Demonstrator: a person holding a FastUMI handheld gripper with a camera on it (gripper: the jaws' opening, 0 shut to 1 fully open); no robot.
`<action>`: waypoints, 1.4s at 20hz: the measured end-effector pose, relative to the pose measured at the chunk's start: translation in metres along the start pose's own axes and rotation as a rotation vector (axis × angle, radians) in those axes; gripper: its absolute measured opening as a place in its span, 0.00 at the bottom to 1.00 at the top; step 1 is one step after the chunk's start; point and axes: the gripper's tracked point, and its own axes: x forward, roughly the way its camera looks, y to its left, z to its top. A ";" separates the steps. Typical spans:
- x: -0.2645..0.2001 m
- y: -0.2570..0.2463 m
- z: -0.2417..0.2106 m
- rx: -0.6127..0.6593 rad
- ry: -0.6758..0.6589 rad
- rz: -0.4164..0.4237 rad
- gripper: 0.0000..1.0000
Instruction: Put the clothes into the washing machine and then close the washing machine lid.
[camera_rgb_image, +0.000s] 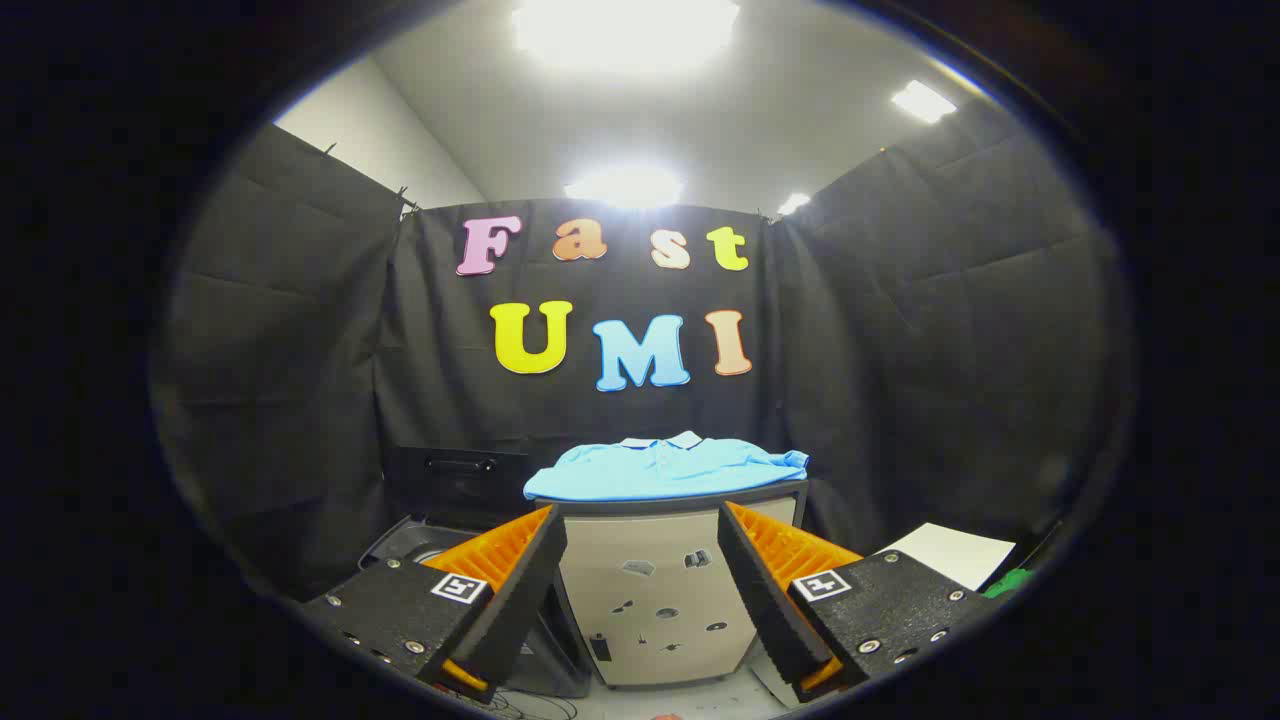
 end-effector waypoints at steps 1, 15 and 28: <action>0.001 0.001 0.000 0.000 0.001 0.000 0.95; -0.011 -0.005 0.011 -0.013 -0.017 -0.016 0.95; 0.003 -0.002 0.019 -0.022 -0.018 -0.005 0.95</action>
